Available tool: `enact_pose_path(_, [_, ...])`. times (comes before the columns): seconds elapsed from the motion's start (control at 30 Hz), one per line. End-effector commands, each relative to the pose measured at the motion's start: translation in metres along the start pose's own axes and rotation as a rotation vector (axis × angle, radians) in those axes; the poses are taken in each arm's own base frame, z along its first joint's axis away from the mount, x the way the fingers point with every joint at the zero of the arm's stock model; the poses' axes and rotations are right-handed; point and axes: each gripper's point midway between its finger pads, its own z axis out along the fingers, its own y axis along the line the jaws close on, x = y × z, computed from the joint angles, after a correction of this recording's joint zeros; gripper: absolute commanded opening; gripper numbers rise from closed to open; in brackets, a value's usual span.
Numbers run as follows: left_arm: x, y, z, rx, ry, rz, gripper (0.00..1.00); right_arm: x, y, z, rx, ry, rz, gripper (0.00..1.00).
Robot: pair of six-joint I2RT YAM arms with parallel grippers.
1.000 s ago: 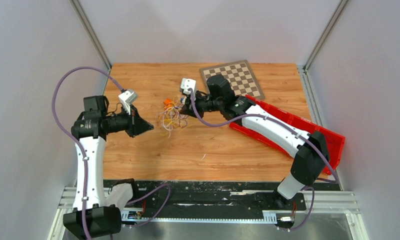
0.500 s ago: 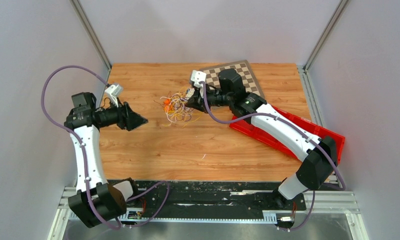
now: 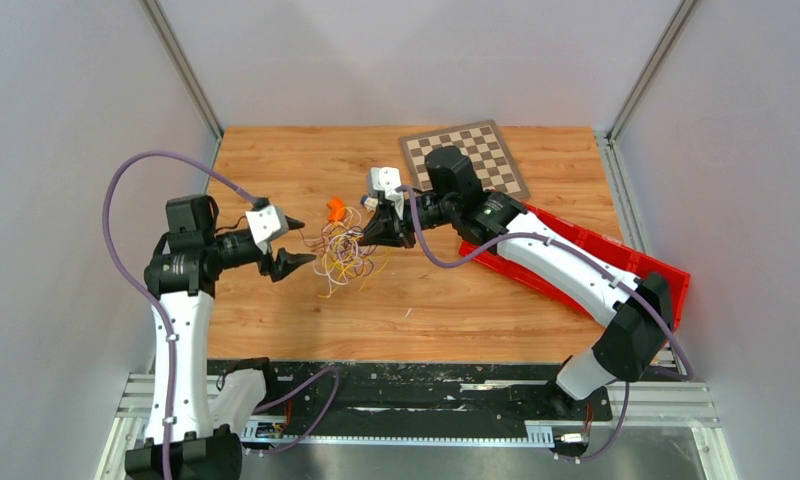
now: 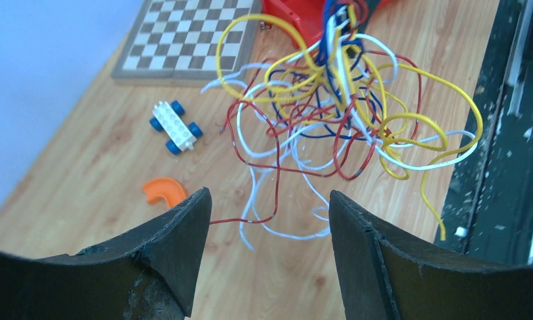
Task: Untangle the cables
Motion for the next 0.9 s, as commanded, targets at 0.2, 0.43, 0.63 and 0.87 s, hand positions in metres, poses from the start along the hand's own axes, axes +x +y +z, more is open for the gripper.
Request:
enact_pose_path(0.2, [-0.023, -0.048, 0.009, 0.140, -0.054, 0.268, 0.59, -0.022, 0.023, 0.000, -0.066, -0.040, -0.114, 0.00])
enact_pose_path(0.43, [-0.018, -0.044, 0.009, 0.104, -0.007, 0.213, 0.00, -0.016, 0.008, -0.004, 0.016, -0.007, -0.091, 0.00])
enact_pose_path(0.63, [-0.036, -0.035, -0.003, -0.011, 0.003, 0.143, 0.00, 0.040, -0.044, -0.023, 0.272, 0.153, -0.016, 0.00])
enact_pose_path(0.87, [-0.089, -0.013, -0.021, -0.207, -0.110, 0.017, 0.00, 0.132, -0.070, -0.045, 0.360, 0.309, 0.162, 0.02])
